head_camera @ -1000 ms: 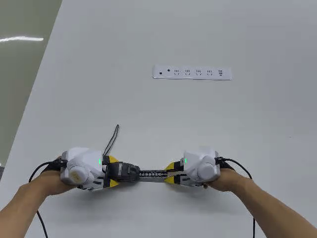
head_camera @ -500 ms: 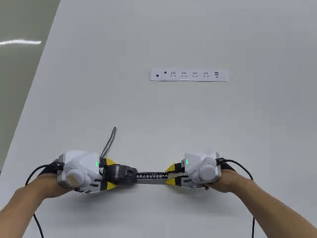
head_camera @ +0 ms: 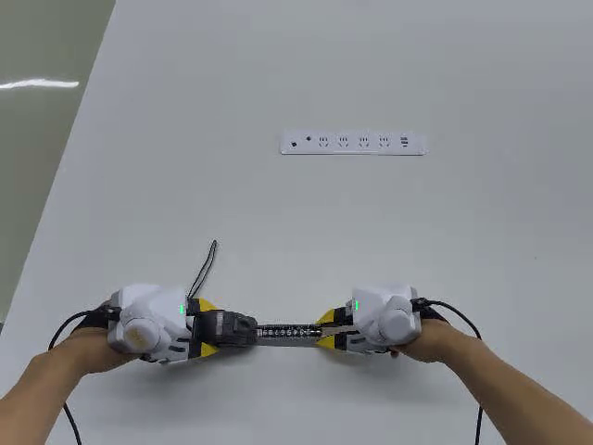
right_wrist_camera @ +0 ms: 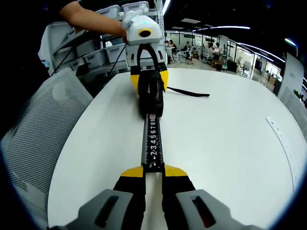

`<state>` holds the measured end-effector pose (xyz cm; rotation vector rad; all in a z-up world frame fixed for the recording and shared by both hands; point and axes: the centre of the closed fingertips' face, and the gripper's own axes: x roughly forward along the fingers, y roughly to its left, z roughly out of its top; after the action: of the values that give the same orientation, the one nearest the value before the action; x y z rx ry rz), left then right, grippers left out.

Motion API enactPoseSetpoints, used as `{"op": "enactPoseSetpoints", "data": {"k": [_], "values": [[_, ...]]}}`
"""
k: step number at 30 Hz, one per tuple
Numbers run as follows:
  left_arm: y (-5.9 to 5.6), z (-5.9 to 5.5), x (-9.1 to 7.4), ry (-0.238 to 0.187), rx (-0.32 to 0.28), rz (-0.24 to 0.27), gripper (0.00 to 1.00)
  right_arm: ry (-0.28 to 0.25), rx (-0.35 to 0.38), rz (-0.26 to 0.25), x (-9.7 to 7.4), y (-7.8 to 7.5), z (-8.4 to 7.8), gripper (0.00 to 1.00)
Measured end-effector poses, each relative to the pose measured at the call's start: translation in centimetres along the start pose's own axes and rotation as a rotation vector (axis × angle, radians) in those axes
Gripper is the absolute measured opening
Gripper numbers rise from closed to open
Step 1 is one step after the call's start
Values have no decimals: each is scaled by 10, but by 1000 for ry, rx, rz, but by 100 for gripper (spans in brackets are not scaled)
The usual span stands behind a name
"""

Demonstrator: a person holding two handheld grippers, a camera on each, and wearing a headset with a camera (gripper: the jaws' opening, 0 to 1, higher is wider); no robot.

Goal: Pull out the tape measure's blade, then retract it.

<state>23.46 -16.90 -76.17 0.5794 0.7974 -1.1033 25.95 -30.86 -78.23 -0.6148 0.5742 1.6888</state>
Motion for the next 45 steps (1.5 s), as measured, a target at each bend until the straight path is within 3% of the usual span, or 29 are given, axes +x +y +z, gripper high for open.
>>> {"op": "enactPoseSetpoints", "data": {"k": [34, 45], "values": [[0, -1, 0, 10, 2, -6, 29, -8, 23, 2, -21, 0, -18, 10], [0, 0, 1, 16, 6, -10, 29, 2, 30, 0, -31, -1, -30, 10]]}}
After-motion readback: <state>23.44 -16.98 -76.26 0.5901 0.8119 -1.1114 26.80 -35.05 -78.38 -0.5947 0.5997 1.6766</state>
